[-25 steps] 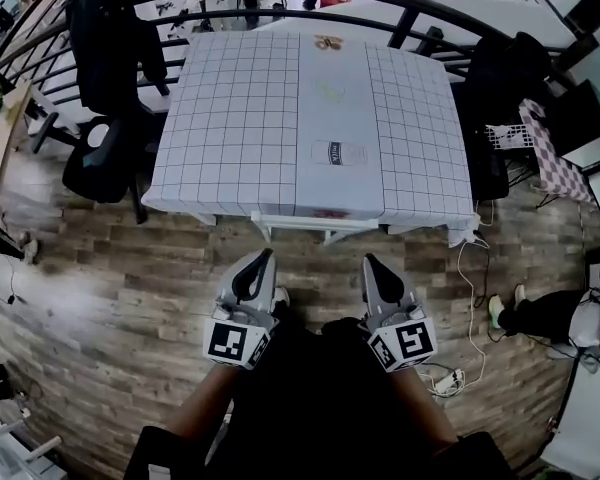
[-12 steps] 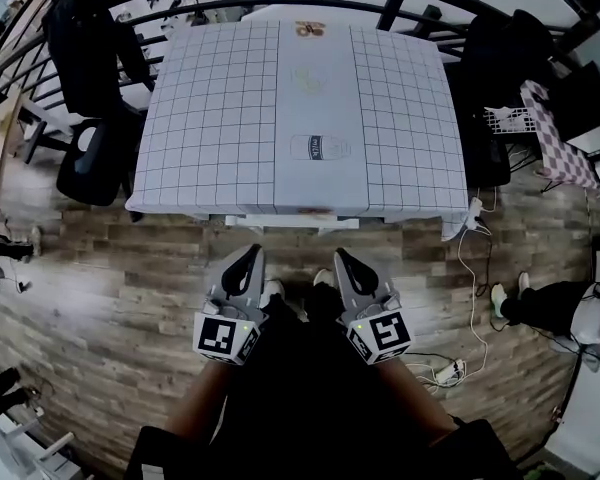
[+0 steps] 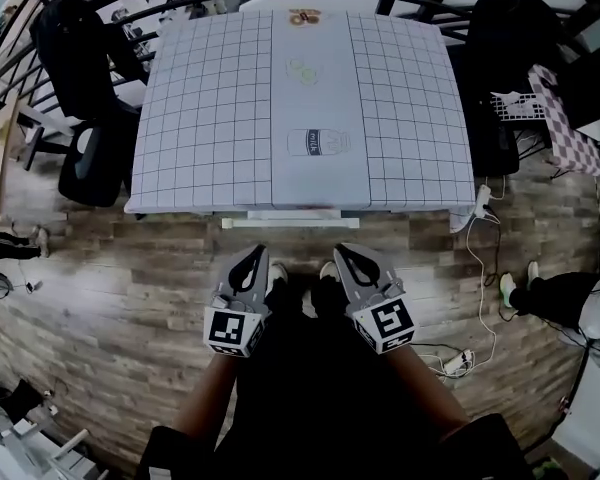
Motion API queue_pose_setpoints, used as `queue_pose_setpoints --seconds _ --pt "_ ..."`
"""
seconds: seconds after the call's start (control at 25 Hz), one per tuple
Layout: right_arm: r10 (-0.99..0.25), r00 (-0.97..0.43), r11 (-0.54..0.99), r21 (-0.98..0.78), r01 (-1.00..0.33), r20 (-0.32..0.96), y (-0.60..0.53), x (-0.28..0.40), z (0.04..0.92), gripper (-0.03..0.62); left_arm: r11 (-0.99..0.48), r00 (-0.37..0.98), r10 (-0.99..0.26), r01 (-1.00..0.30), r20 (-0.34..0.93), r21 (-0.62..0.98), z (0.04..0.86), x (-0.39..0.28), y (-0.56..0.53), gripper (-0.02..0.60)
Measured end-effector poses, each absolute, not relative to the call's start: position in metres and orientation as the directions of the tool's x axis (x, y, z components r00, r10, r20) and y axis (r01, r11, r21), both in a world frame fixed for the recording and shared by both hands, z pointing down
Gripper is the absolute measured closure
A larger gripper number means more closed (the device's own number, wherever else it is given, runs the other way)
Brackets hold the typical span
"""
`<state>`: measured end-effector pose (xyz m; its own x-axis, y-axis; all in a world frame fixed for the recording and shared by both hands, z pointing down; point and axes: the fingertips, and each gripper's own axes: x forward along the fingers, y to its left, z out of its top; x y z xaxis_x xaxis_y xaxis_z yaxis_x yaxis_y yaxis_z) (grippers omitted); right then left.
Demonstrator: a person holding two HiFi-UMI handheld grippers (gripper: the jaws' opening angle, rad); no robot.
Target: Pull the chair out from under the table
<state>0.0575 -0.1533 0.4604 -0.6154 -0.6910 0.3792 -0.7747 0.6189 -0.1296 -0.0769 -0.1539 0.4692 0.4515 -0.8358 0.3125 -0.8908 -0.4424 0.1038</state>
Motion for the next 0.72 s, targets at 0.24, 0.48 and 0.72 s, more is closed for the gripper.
queue_pose_setpoints --seconds 0.24,0.48,0.72 --pt "-0.653 -0.607 0.653 -0.07 -0.754 0.453 -0.171 0.046 0.483 0.597 -0.539 0.51 -0.77 -0.841 0.384 0.037 0.491 -0.08 -0.176 0.572" --pt "-0.579 -0.601 0.748 0.067 -0.66 0.55 -0.186 0.034 0.516 0.578 -0.619 0.536 -0.693 -0.785 0.483 -0.017 0.526 -0.084 -0.189 0.572" --pt "-0.337 -0.583 0.88 0.026 -0.475 0.739 -0.186 0.021 0.587 0.52 -0.753 0.59 -0.513 -0.658 0.624 0.004 0.57 -0.077 -0.199 0.401"
